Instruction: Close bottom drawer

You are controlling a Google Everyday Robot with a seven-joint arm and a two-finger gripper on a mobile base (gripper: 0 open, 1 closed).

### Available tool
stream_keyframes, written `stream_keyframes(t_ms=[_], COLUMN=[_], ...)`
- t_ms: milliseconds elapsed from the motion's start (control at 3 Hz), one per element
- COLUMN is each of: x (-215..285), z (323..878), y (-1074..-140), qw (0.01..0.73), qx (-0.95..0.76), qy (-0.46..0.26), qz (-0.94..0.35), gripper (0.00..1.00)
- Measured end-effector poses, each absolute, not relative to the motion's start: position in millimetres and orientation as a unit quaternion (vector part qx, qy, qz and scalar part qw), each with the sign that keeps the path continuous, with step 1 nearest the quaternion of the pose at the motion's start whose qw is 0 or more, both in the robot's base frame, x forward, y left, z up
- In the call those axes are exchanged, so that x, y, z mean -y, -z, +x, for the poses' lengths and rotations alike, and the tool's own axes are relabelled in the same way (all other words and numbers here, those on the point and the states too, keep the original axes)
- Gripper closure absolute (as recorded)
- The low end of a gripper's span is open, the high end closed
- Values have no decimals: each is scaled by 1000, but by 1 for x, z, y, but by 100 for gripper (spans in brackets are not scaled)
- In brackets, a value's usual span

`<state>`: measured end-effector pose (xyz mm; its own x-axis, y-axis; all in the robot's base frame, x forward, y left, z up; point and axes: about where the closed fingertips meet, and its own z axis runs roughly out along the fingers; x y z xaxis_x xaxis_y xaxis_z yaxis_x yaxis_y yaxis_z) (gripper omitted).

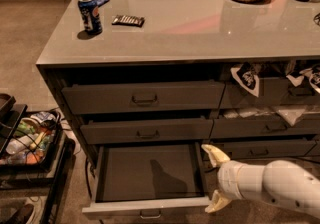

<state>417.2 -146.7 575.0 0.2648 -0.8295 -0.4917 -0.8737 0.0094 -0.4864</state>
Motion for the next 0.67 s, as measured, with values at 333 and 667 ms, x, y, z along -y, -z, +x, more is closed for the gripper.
stream_keyframes(t_ms=[333, 667], x=[136, 130], z=[448, 474], y=[-555, -545], qw=[391, 393], qx=[-617, -617], qy=[3, 32], qz=[-683, -681], gripper=[0, 0])
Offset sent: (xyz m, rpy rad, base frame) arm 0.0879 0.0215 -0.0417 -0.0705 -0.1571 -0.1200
